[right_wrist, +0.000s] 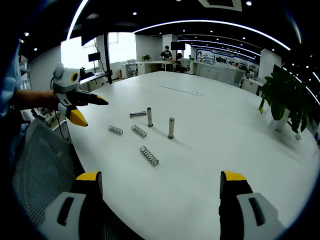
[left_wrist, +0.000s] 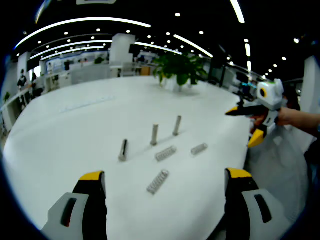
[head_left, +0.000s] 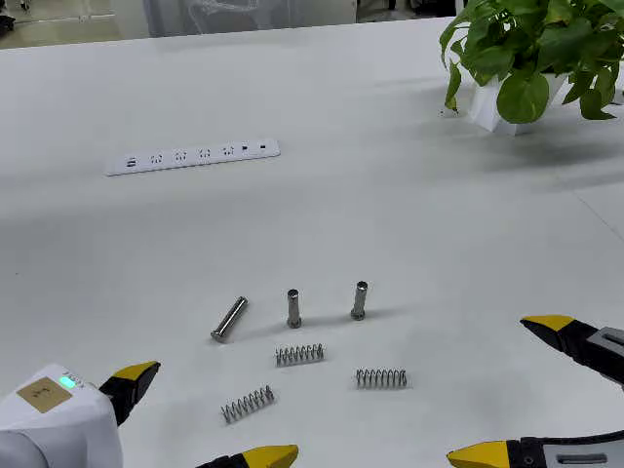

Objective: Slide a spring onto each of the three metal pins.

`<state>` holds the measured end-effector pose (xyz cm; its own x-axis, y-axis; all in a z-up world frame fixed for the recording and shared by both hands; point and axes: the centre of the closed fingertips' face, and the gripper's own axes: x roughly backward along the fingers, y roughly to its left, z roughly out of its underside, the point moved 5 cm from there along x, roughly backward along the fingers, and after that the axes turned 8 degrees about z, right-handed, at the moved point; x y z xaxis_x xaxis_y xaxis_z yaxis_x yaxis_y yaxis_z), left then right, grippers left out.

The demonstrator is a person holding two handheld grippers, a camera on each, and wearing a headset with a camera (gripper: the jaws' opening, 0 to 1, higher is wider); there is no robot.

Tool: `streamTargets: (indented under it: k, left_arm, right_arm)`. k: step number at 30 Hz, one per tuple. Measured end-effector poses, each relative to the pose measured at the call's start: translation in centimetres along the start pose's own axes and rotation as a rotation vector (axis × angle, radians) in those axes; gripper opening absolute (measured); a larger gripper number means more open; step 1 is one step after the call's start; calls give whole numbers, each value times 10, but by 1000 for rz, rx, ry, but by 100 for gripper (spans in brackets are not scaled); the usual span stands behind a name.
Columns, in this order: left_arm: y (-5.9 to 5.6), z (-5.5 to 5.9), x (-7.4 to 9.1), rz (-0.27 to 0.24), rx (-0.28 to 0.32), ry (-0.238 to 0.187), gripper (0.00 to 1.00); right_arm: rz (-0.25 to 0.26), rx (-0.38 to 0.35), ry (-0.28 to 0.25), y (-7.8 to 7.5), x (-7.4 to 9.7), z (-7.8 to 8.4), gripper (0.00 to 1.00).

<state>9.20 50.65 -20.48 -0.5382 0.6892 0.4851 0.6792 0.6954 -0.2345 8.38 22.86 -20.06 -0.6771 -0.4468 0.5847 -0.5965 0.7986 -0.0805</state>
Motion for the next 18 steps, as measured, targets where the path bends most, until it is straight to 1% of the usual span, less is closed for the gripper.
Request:
streamTargets:
  k: [6, 10, 15, 18]
  left_arm:
    - [1, -1, 0, -1, -4, -2, 100]
    - [1, -2, 0, -2, 6, -9, 100]
    - [0, -4, -1, 3, -7, -8, 100]
    - [1, -5, -2, 3, -2, -11, 100]
  right_arm:
    - [-2, 1, -1, 1, 0, 0, 99]
    - [-4, 3, -2, 2, -1, -1, 99]
    - [-5, 4, -3, 3, -1, -1, 99]
    - [-5, 2, 1, 3, -1, 0, 99]
